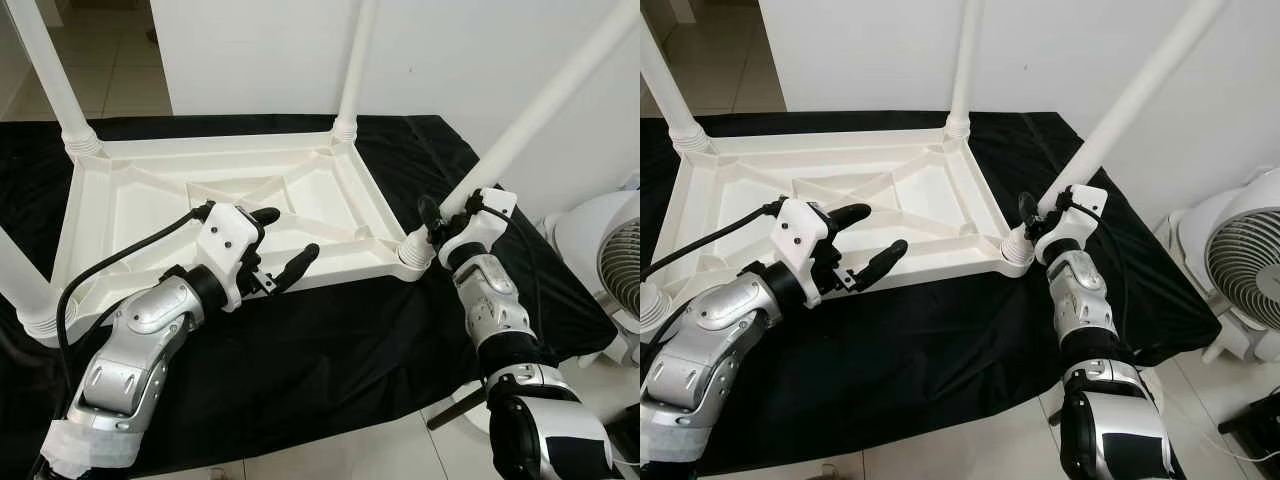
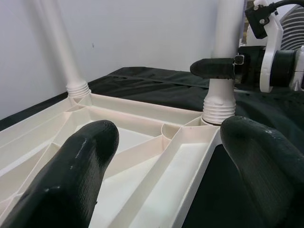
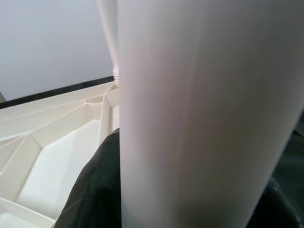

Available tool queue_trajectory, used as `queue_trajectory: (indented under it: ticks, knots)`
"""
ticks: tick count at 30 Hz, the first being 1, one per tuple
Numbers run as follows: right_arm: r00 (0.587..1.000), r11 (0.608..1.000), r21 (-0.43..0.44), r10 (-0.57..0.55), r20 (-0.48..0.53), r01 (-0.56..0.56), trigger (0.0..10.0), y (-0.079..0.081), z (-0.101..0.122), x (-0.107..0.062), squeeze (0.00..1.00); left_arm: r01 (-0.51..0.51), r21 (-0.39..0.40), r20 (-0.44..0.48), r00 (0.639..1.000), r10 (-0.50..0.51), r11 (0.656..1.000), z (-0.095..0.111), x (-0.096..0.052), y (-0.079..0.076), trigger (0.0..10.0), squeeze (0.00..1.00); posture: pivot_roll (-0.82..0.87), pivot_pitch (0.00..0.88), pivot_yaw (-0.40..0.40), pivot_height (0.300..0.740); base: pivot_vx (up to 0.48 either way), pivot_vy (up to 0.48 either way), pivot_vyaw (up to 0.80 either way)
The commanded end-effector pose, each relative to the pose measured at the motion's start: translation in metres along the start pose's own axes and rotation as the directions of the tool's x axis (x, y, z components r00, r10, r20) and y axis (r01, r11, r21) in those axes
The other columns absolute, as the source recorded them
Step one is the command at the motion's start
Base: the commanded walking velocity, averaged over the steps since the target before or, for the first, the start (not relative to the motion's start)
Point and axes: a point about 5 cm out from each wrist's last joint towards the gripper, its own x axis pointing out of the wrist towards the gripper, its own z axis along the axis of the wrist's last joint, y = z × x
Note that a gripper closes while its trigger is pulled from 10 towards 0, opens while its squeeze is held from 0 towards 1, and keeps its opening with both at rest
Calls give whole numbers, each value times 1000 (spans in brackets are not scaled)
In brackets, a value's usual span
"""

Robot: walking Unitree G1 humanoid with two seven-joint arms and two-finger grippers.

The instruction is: Building children table

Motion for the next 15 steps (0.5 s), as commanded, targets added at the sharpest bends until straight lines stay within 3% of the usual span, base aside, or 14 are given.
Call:
queue_trajectory:
  ticks: [1, 2, 9, 15]
  knots:
    - [951, 993, -36, -121, -285, 115, 10000, -25, -60, -30, 0, 7, 5, 5, 1000, -7, 1000, 1, 2, -2, 10000, 0, 150, 88, -41, 740, 0, 0, 0]
    - [965, 991, -124, -77, -251, 47, 10000, -19, -55, -26, 0, 4, 5, 6, 1000, -4, 1000, 1, 2, -2, 10000, 0, 149, 90, -46, 740, 0, 0, 0]
    - [971, 975, -218, -12, -239, -42, 10000, -8, -57, -27, 0, -5, 4, 8, 1000, 5, 1000, 1, 2, -2, 10000, 0, 151, 93, -49, 740, 0, 0, 0]
    - [969, 969, -235, 16, -245, -76, 10000, -3, -66, -34, 0, -10, 6, 6, 1000, 10, 1000, 2, 0, -2, 10000, 0, 154, 95, -49, 740, 0, 0, 0]
